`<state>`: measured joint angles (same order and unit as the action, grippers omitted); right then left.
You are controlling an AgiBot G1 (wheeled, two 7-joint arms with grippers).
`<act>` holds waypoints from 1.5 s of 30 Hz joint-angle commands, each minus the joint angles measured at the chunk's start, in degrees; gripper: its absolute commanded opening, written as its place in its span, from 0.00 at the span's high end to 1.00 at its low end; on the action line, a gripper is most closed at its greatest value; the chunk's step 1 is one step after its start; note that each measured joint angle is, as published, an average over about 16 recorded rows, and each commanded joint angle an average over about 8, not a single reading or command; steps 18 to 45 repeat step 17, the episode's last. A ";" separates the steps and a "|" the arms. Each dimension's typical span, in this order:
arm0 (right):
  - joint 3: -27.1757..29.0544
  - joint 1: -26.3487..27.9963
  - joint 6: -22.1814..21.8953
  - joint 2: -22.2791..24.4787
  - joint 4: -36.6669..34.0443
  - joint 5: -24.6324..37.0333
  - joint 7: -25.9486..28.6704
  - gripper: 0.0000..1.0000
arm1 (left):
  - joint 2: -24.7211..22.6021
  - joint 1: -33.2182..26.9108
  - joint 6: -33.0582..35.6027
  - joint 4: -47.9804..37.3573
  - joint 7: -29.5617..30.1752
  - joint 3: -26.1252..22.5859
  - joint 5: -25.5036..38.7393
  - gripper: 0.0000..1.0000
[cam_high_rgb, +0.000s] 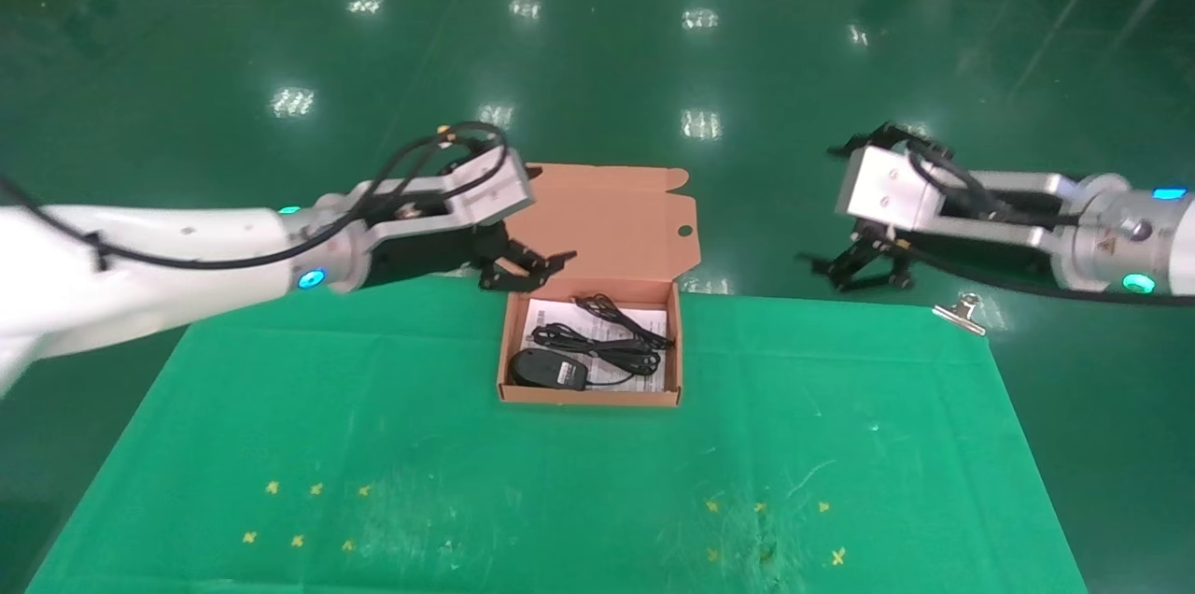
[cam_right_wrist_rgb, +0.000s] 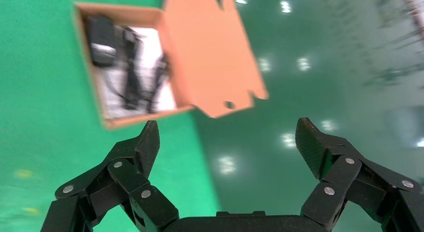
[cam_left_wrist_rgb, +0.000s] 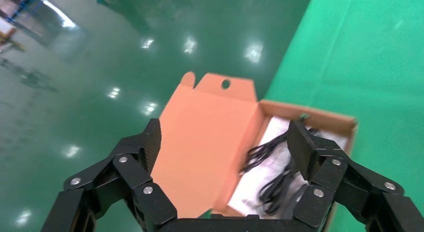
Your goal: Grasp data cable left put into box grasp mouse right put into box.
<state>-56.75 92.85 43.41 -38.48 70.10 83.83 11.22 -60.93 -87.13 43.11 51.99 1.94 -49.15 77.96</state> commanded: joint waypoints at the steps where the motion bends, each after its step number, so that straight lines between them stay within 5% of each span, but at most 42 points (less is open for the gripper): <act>1: 1.87 -1.43 1.94 0.16 0.16 -1.92 -0.02 0.00 | 1.22 1.21 2.01 1.02 0.42 1.56 -1.70 0.00; 17: 13.22 -10.15 13.72 1.12 1.13 -13.62 -0.15 0.00 | 8.66 8.55 14.24 7.22 2.94 11.07 -12.07 0.00; 45: 13.22 -10.15 13.72 1.12 1.13 -13.62 -0.15 0.00 | 8.66 8.55 14.24 7.22 2.94 11.07 -12.07 0.00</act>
